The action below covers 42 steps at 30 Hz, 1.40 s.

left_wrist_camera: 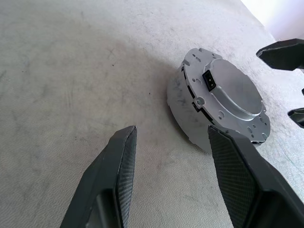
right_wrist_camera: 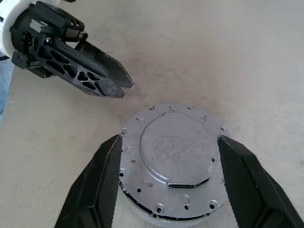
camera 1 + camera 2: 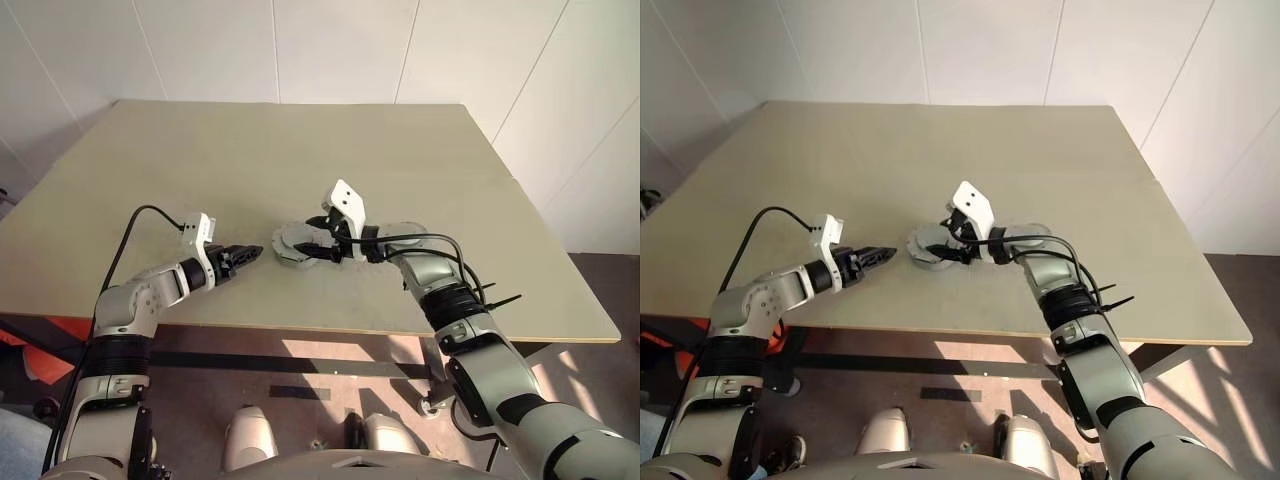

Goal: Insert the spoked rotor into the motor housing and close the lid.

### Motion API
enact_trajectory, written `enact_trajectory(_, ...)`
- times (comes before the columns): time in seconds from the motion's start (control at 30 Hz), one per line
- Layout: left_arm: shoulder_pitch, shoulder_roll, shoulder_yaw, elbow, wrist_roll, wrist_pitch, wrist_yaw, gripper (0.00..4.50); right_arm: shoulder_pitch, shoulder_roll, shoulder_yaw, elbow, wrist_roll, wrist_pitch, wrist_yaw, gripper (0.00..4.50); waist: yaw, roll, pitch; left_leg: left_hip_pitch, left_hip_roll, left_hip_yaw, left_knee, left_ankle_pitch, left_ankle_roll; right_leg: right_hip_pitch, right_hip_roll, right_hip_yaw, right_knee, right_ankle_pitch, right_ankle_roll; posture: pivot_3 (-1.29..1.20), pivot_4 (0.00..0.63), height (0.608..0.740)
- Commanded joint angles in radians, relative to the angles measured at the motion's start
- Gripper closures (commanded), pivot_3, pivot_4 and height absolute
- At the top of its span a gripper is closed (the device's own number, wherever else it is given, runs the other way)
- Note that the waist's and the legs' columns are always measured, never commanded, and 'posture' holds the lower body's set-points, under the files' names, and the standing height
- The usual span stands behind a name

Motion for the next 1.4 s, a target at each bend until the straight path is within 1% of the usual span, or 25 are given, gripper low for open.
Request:
enact_trajectory(0.03, -0.017, 0.004, 0.01, -0.017, -0.004, -0.021, -0.006, 1.97, -0.027, 0.016, -0.009, 0.003, 0.0, -0.027, -0.043, 0.01, 0.0, 0.0, 0.0, 0.0, 0.0, 0.0, 0.0, 0.0, 0.0, 0.0, 0.0, 0.0, 0.0, 0.0, 0.0, 0.0, 0.0, 0.74)
enact_trajectory(0.13, -0.015, 0.004, 0.011, -0.023, -0.005, -0.018, -0.004, 1.97, -0.043, 0.033, -0.02, 0.056, 0.008, -0.025, -0.058, 0.01, -0.001, 0.0, 0.0, 0.0, 0.0, 0.0, 0.0, 0.0, 0.0, 0.0, 0.0, 0.0, 0.0, 0.0, 0.0, 0.0, 0.0, 0.74)
enact_trajectory(0.37, 0.001, 0.009, 0.019, -0.038, -0.009, -0.014, 0.001, 1.97, -0.087, 0.057, -0.021, 0.19, -0.008, -0.084, -0.098, 0.01, -0.001, 0.0, 0.0, 0.0, 0.0, 0.0, 0.0, 0.0, 0.0, 0.0, 0.0, 0.0, 0.0, 0.0, 0.0, 0.0, 0.0, 0.74)
enact_trajectory(0.7, 0.015, 0.01, 0.029, -0.05, -0.013, -0.012, 0.012, 1.97, -0.113, 0.071, -0.019, 0.248, -0.008, -0.115, -0.097, 0.01, -0.001, 0.0, 0.0, 0.0, 0.0, 0.0, 0.0, 0.0, 0.0, 0.0, 0.0, 0.0, 0.0, 0.0, 0.0, 0.0, 0.0, 0.74)
enact_trajectory(0.8, 0.015, 0.01, 0.029, -0.05, -0.014, -0.012, 0.014, 1.97, -0.113, 0.068, -0.022, 0.243, -0.006, -0.115, -0.095, 0.65, -0.001, 0.0, 0.0, 0.0, 0.0, 0.0, 0.0, 0.0, 0.0, 0.0, 0.0, 0.0, 0.0, 0.0, 0.0, 0.0, 0.0, 0.74)
enact_trajectory(0.87, 0.013, 0.01, 0.029, -0.047, -0.014, -0.013, 0.015, 1.97, -0.111, 0.066, -0.023, 0.236, -0.005, -0.115, -0.093, 1.32, -0.001, 0.0, 0.0, 0.0, 0.0, 0.0, 0.0, 0.0, 0.0, 0.0, 0.0, 0.0, 0.0, 0.0, 0.0, 0.0, 0.0, 0.74)
enact_trajectory(0.9, 0.011, 0.011, 0.029, -0.044, -0.013, -0.013, 0.016, 1.97, -0.109, 0.064, -0.024, 0.23, -0.004, -0.113, -0.092, 1.57, -0.001, 0.0, 0.0, 0.0, 0.0, 0.0, 0.0, 0.0, 0.0, 0.0, 0.0, 0.0, 0.0, 0.0, 0.0, 0.0, 0.0, 0.74)
enact_trajectory(1.2, 0.001, 0.008, 0.026, -0.028, -0.008, -0.018, 0.016, 1.97, -0.08, 0.046, -0.021, 0.171, 0.001, -0.1, -0.072, 1.58, 0.0, 0.0, 0.0, 0.0, 0.0, 0.0, 0.0, 0.0, 0.0, 0.0, 0.0, 0.0, 0.0, 0.0, 0.0, 0.0, 0.0, 0.74)
enact_trajectory(1.4, 0.0, 0.007, 0.025, -0.025, -0.007, -0.019, 0.016, 1.97, -0.066, 0.053, -0.007, 0.142, -0.002, -0.091, -0.061, 1.58, -0.001, 0.0, 0.0, 0.0, 0.0, 0.0, 0.0, 0.0, 0.0, 0.0, 0.0, 0.0, 0.0, 0.0, 0.0, 0.0, 0.0, 0.74)
